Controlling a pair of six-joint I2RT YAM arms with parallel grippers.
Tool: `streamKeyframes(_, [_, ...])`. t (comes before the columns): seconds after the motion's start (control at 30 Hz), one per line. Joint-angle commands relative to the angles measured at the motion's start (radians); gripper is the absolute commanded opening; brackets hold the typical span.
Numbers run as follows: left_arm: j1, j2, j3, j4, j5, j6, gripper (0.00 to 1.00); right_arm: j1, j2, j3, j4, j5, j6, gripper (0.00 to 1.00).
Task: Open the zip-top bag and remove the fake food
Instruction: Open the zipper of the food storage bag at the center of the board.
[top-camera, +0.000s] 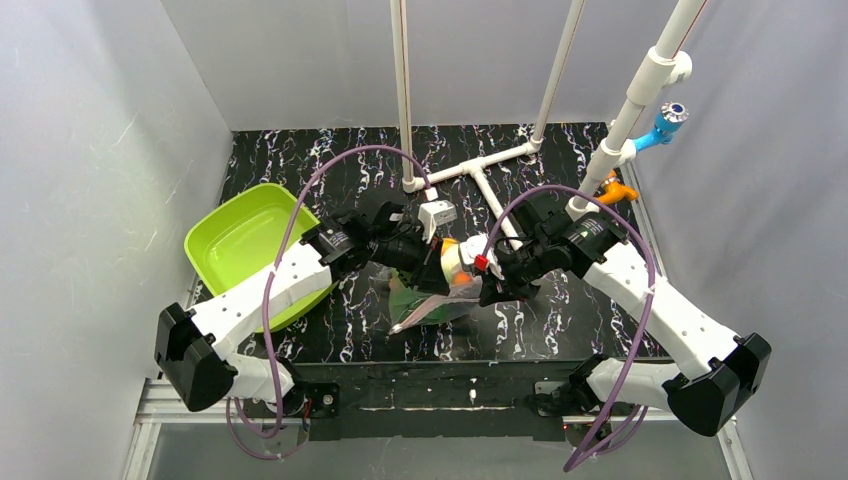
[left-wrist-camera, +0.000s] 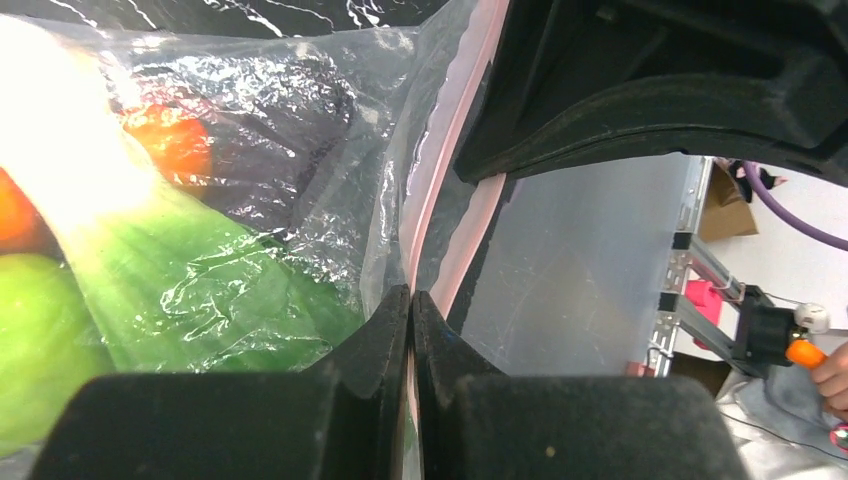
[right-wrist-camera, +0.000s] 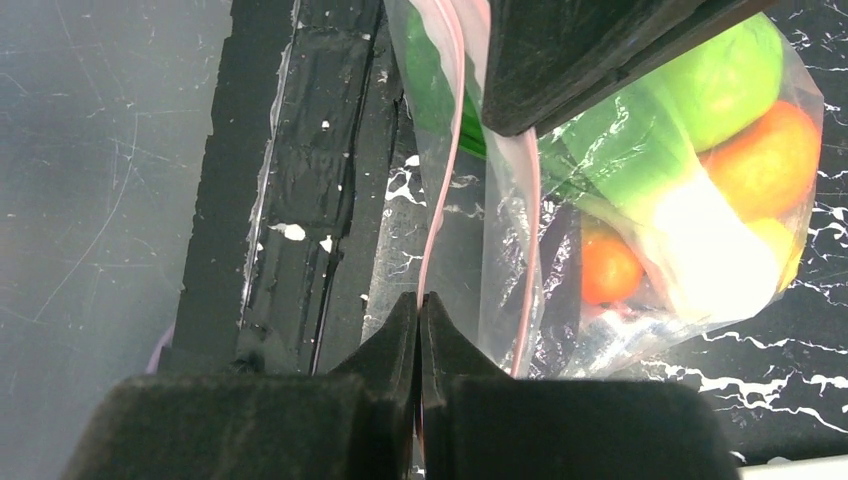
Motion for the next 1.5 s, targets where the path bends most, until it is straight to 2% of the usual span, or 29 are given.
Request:
streamKeyframes(0.0, [-0.002,-0.067,0.055,-0.036,-0.051,0.058,0.0,0.002,-0.003,0.008,-0.015,-0.062,-0.008,0.02])
streamKeyframes(0.07, [-0.003,-0.081,0.064,-0.02,-0.063,0.062,0.0,0.003,-0.004,0.002,-0.024,-0.079,-0.013,0.07])
streamKeyframes(0.13, [-0.003,-0.09,0.071,-0.01,-0.072,0.074,0.0,0.004,-0.004,0.006,-0.044,-0.103,-0.024,0.19])
streamKeyframes(0.23, [-0.002,-0.103,0.066,0.005,-0.071,0.089,0.0,0.003,0.011,0.1,-0.161,-0.209,-0.057,0.48])
streamKeyframes(0.3, [-0.002,-0.111,0.061,0.019,-0.061,0.089,0.0,0.003,0.03,0.195,-0.24,-0.27,-0.08,0.62])
streamKeyframes(0.37, [-0.003,-0.125,0.056,0.032,-0.059,0.088,0.0,-0.001,0.047,0.274,-0.28,-0.281,-0.086,0.67])
streamKeyframes(0.43, [-0.002,-0.142,0.049,0.05,-0.06,0.085,0.0,-0.012,0.058,0.324,-0.276,-0.288,-0.062,0.68])
streamKeyframes(0.6, [-0.003,-0.158,0.036,0.094,-0.047,0.062,0.0,-0.03,0.066,0.351,-0.124,-0.199,0.127,0.69])
streamKeyframes(0.77, [-0.002,-0.151,0.032,0.122,-0.043,0.031,0.0,-0.019,0.106,0.322,0.069,-0.04,0.29,0.68])
streamKeyframes(0.93, [-0.003,-0.15,0.015,0.134,-0.055,0.013,0.0,0.014,0.131,0.3,0.136,0.045,0.338,0.68])
streamKeyframes(1.03, [-0.002,-0.154,-0.006,0.152,-0.06,-0.001,0.0,0.032,0.138,0.279,0.165,0.082,0.36,0.64])
streamKeyframes(1.13, [-0.003,-0.157,-0.015,0.161,-0.07,-0.011,0.0,0.04,0.147,0.266,0.189,0.117,0.375,0.5])
streamKeyframes(1.23, [-0.002,-0.166,-0.027,0.165,-0.092,-0.022,0.0,0.046,0.15,0.262,0.191,0.119,0.373,0.26])
streamKeyframes(1.37, [-0.002,-0.187,-0.055,0.188,-0.126,-0.049,0.0,0.06,0.161,0.253,0.186,0.105,0.369,0.02])
streamKeyframes(1.47, [-0.001,-0.215,-0.074,0.185,-0.176,-0.071,0.0,0.064,0.183,0.268,0.191,0.082,0.392,0.01])
